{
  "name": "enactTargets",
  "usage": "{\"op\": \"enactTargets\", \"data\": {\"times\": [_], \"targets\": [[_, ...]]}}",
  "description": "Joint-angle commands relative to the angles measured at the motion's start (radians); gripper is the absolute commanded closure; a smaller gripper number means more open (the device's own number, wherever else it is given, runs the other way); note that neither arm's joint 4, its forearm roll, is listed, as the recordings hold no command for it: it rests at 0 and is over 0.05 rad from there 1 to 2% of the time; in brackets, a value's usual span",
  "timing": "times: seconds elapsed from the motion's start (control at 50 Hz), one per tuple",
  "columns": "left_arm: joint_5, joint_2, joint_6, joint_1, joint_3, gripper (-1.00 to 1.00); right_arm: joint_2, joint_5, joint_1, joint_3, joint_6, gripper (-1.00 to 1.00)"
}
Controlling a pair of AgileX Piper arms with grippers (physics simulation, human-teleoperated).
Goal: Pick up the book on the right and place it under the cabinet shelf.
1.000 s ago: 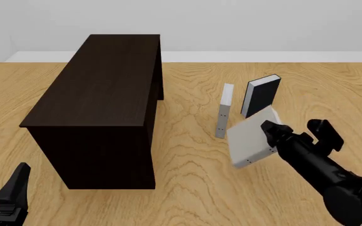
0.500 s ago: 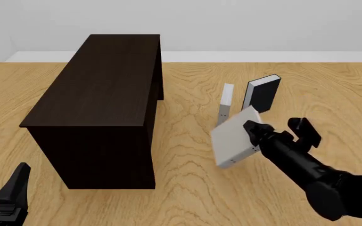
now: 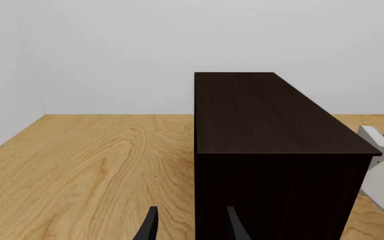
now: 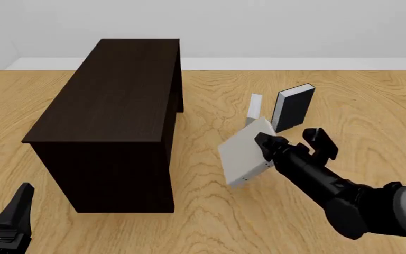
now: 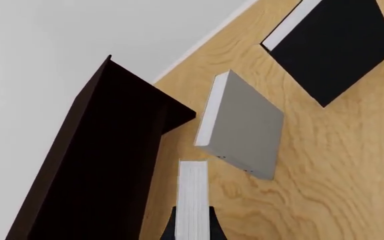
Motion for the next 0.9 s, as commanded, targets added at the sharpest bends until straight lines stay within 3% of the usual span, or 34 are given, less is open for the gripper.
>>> {"op": "enactTargets", "data": {"times": [0.02,0.9], "targets": [[0.0,0.0,0.0,0.0,0.0,-1.0,0.007,0.001,0.03,-0.047,0.02,1.0],[0.0,0.0,0.0,0.0,0.0,-1.0,0.136,-0.024,0.115,-0.167,0.03,1.0]]}}
